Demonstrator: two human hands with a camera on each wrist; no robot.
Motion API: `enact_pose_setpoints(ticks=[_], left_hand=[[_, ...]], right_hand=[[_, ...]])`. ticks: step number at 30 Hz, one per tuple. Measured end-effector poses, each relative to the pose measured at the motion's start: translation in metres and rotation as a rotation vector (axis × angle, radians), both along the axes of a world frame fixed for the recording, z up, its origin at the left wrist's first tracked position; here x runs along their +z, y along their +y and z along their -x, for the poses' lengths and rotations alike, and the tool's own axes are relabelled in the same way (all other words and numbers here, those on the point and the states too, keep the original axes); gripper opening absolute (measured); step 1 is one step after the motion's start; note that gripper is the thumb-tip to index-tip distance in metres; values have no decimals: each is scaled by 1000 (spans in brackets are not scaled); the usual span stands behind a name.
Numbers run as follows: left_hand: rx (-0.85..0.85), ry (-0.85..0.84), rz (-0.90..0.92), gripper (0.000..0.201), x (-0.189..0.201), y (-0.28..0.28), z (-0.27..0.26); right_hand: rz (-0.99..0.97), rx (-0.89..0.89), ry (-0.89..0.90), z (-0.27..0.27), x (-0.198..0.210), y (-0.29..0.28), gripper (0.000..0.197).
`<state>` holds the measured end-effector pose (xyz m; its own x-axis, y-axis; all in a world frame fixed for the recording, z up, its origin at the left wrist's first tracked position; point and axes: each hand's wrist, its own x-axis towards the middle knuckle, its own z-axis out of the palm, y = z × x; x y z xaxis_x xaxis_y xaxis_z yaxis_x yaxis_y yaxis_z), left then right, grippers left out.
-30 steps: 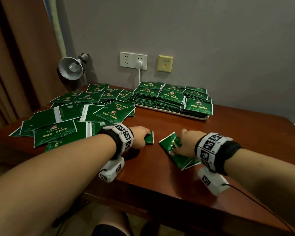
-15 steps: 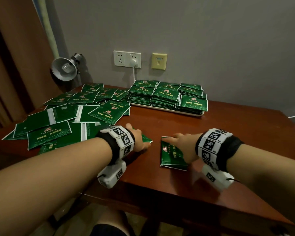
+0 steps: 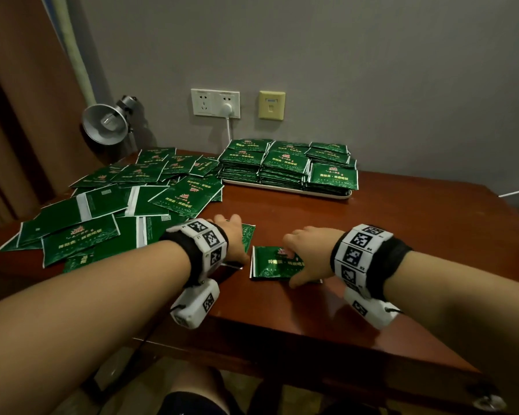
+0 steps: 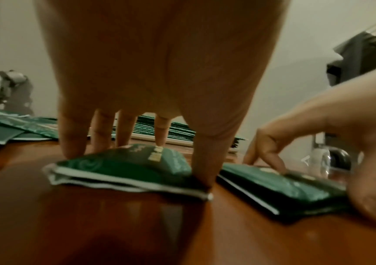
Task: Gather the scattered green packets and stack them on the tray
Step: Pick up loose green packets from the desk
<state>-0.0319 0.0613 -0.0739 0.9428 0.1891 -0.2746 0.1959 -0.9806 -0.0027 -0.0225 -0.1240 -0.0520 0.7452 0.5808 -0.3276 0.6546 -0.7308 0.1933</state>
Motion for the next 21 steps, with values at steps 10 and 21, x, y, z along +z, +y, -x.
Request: enact_pose_setpoints(ticks=[10, 21], left_hand=[[-27, -60, 82, 99, -7, 18, 0], [-104, -8, 6, 87, -2, 9, -1]], right_hand=[[36, -10, -55, 6, 1, 1, 65], [117, 40, -152, 5, 7, -1, 69]])
